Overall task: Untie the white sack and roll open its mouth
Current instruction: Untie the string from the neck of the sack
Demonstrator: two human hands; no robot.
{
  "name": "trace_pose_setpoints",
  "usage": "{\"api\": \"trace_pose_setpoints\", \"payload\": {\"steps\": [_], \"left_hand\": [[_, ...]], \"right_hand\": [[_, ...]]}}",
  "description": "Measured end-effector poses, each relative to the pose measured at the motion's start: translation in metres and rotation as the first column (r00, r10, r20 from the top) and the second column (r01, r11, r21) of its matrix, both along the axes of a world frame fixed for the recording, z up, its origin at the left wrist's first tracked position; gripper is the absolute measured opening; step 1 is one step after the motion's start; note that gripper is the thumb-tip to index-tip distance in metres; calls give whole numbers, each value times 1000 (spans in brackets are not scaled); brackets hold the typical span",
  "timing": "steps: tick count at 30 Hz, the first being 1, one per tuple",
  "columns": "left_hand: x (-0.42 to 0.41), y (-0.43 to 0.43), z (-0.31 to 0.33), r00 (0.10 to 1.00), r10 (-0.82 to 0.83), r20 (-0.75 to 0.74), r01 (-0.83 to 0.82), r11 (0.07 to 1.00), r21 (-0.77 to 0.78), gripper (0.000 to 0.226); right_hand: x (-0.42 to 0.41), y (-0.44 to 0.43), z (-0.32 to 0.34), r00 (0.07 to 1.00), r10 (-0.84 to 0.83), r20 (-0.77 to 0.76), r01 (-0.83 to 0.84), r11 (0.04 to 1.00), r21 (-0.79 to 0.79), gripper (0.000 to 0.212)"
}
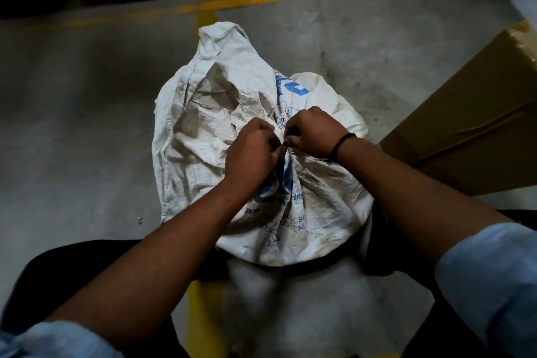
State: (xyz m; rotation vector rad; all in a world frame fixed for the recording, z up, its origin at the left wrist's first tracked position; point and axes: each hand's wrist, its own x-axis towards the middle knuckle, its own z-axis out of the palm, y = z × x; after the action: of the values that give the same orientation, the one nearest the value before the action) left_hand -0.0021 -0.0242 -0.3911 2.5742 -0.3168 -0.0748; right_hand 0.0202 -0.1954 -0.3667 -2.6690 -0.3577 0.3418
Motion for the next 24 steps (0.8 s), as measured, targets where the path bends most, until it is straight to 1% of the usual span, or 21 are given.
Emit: {"api": "trace_pose_setpoints", "payload": {"steps": [4, 6, 9, 11, 13, 15, 19, 21, 24], "left_hand": [[-4, -1, -2, 995, -80, 54, 75, 992, 100, 17], [-4, 2, -2, 989, -132, 64, 123, 985, 123, 18], [2, 16, -2, 975, -222, -10, 222, 973, 58, 14], [5, 25, -3, 968, -247, -46, 248, 969, 0, 11], [4, 26, -4, 977, -209, -45, 206, 977, -61, 9], [3, 20, -4, 988, -149, -42, 144, 984, -100, 13], [5, 7, -5, 997, -47, -66, 43, 997, -66, 17], [6, 5, -7, 998, -38, -57, 35, 997, -64, 16], [8, 8, -7, 995, -77, -58, 73, 994, -79, 14]], "right_hand": [[0, 0, 0, 1000, 3, 5, -3, 1000, -11, 10], [1, 0, 1, 1000, 10, 3, -10, 1000, -8, 10], [2, 0, 2, 1000, 17, -1, -17, 1000, -4, 9], [3, 0, 3, 1000, 25, 0, -25, 1000, 2, 9], [3, 1, 4, 999, 36, 6, -36, 999, 3, 9], [4, 0, 4, 999, 45, 19, -45, 999, -3, 10], [3, -1, 4, 998, 43, 49, -42, 999, -2, 11], [2, -1, 4, 998, 39, 49, -39, 999, 2, 11], [2, -2, 4, 998, 40, 45, -40, 999, 3, 11]]}}
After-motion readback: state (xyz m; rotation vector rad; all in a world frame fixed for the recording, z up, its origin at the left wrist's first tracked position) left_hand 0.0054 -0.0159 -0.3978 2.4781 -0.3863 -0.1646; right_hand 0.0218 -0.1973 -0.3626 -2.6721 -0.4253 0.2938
